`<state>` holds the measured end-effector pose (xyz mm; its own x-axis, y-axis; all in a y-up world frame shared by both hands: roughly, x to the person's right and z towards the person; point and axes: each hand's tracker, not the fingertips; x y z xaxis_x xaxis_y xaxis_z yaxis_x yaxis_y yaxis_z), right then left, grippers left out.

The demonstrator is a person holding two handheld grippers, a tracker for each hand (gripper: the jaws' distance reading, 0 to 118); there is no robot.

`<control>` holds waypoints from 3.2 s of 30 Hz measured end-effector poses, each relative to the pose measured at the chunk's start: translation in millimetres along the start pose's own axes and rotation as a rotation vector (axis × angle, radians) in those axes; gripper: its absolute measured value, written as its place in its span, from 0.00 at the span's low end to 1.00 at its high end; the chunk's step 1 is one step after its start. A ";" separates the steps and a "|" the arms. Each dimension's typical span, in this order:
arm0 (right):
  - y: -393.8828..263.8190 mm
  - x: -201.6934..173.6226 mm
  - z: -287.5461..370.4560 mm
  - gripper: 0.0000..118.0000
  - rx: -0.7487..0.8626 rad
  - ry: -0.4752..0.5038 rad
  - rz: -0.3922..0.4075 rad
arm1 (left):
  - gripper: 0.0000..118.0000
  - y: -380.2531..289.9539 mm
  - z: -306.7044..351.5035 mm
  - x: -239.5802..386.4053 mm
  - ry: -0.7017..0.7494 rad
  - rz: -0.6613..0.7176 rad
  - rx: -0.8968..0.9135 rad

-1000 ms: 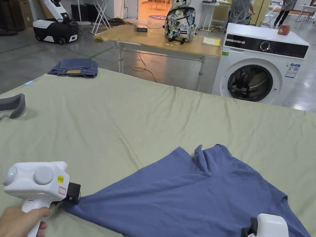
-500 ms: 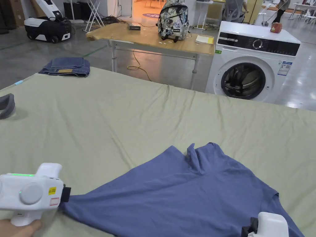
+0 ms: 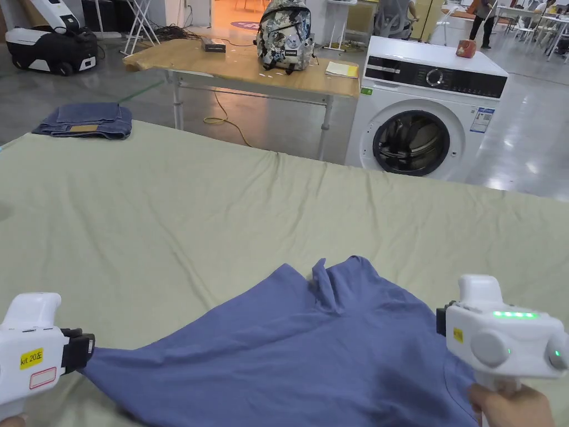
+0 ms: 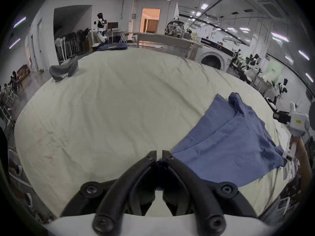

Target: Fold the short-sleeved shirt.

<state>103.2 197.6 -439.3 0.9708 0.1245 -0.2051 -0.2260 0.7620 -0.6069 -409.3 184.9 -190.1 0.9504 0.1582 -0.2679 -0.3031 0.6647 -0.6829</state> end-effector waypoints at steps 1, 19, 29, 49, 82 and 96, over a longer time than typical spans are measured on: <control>7.9 3.1 -12.1 0.06 -0.053 0.007 0.019 | 0.00 -1.4 -2.0 -0.5 -0.001 0.011 -0.008; 61.4 -15.5 -148.3 0.60 -0.346 0.218 0.052 | 0.00 -3.7 -23.7 -2.7 0.024 0.078 -0.047; 58.1 -30.5 -147.6 0.01 -0.321 0.176 0.032 | 0.00 -8.0 -30.8 -5.0 0.038 0.076 -0.069; 101.4 50.6 83.3 0.01 0.201 0.040 -0.053 | 0.00 73.6 39.2 24.2 -0.061 -0.009 0.172; 356.7 135.0 244.2 0.01 0.638 -0.281 -0.059 | 0.00 438.0 170.2 163.4 -0.023 -0.199 0.647; 213.1 111.9 181.9 0.01 0.473 -0.249 -0.030 | 0.00 308.5 80.2 133.5 -0.042 -0.157 0.480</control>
<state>178.4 489.5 -451.9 0.9790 0.2017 0.0304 -0.1927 0.9635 -0.1858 -370.3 469.6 -381.9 0.9869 0.0515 -0.1529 -0.0988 0.9421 -0.3205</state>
